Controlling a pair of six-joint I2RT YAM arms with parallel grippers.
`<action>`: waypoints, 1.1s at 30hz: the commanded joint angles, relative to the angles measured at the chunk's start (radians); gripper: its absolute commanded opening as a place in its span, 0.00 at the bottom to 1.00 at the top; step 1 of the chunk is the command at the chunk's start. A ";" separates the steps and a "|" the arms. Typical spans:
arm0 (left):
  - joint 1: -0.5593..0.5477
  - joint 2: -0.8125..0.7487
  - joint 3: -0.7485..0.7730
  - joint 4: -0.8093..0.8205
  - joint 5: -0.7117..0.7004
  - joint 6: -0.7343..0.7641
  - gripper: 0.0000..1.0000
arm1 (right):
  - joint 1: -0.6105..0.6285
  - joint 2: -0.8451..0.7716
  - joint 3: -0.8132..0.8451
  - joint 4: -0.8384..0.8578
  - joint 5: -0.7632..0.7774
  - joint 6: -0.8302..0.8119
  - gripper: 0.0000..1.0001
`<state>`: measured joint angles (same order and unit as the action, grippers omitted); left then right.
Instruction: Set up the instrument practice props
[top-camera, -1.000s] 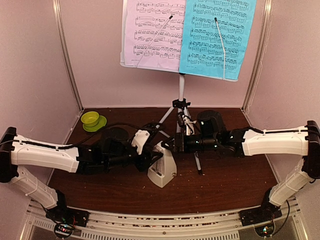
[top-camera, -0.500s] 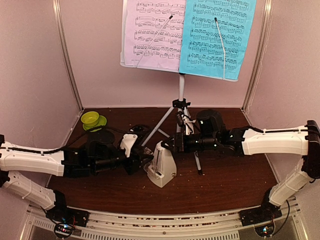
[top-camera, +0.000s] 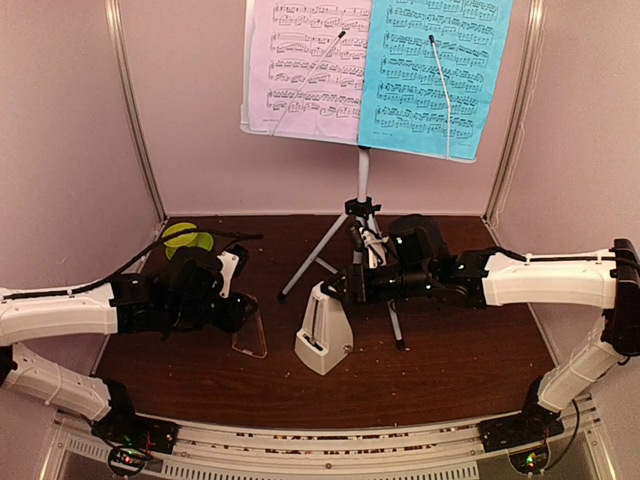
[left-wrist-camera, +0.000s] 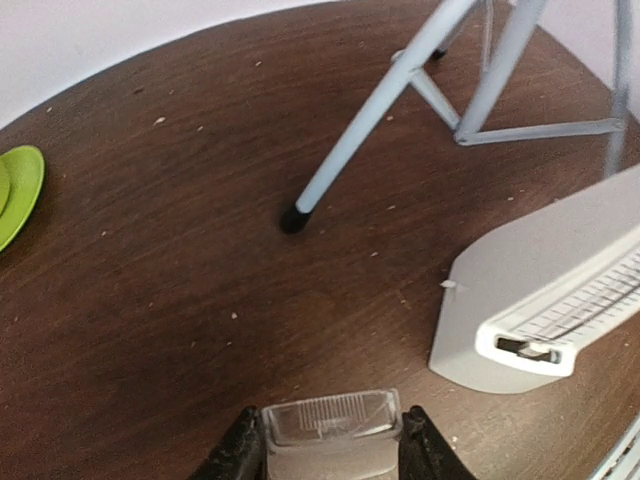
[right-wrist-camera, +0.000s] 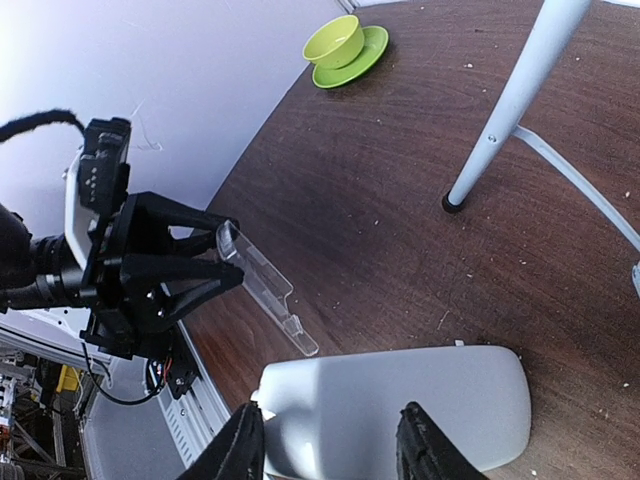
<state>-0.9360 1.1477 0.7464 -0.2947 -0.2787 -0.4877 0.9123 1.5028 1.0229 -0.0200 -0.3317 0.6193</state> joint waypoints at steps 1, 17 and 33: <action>0.086 0.070 0.119 -0.115 -0.027 -0.026 0.21 | 0.001 0.044 -0.041 -0.212 0.085 -0.039 0.46; 0.359 0.449 0.421 -0.152 0.049 0.061 0.62 | 0.013 0.007 0.050 -0.231 0.060 -0.048 0.67; 0.308 0.144 -0.034 0.295 0.345 0.051 0.65 | 0.013 -0.171 -0.064 -0.264 0.068 -0.035 0.69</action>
<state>-0.5812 1.3384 0.8120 -0.2218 -0.0521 -0.4229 0.9207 1.4021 1.0599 -0.2604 -0.2905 0.5846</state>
